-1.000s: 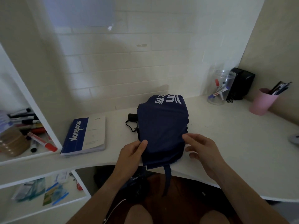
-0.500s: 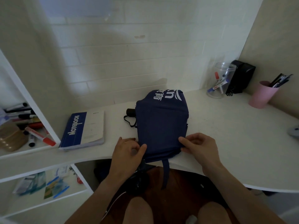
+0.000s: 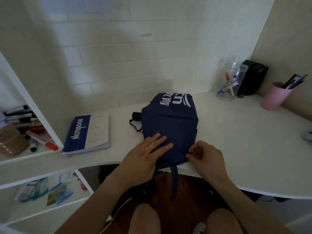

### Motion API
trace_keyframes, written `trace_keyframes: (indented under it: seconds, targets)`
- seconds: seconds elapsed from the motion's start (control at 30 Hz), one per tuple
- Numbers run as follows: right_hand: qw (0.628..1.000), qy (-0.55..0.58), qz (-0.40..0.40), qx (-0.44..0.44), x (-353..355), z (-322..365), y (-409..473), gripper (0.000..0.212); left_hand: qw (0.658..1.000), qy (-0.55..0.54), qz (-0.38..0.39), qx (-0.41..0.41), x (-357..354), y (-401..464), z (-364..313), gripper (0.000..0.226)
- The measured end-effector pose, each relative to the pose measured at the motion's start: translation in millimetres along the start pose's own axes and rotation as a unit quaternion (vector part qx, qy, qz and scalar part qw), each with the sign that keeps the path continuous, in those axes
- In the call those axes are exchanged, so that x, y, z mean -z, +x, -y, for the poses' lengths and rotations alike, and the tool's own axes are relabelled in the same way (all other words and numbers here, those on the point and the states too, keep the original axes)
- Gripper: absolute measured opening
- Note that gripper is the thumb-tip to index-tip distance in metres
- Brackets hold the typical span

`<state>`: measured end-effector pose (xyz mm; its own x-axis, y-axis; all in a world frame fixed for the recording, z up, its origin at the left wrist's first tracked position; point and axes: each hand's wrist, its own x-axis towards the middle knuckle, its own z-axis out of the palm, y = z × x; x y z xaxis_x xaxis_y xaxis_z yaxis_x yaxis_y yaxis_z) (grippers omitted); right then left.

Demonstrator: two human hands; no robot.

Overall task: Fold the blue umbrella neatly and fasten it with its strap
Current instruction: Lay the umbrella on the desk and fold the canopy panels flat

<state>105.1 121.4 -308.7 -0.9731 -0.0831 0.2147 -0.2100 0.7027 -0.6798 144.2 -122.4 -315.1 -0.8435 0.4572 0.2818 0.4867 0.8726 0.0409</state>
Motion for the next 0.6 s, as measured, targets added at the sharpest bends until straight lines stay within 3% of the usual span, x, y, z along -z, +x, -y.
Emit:
trace_keyframes:
  seconds: [0.1, 0.17, 0.27, 0.4, 0.53, 0.6]
  targets:
    - [0.996, -0.057, -0.033, 0.057, 3, 5, 2, 0.016, 0.996, 0.024, 0.087, -0.025, -4, 2, 8, 0.067]
    - [0.979, -0.066, -0.071, 0.181, 1, 15, 8, 0.008, 0.994, 0.026, 0.103, -0.035, -2, 4, 12, 0.066]
    - [0.944, -0.146, -0.005, 0.296, -9, 15, 23, 0.023, 0.992, 0.024, 0.112, -0.046, 0, 6, 19, 0.062]
    - [0.921, -0.251, 0.148, 0.257, -13, -19, 31, 0.057, 0.99, 0.002, 0.144, -0.012, 5, -1, 30, 0.054]
    - [0.906, -0.277, 0.216, 0.236, -4, -25, 31, 0.061, 0.983, 0.014, 0.185, -0.012, 12, -1, 32, 0.055]
    - [0.901, -0.283, 0.236, 0.229, -2, -21, 34, 0.06, 0.99, -0.009, 0.137, 0.02, 19, 6, 29, 0.052]
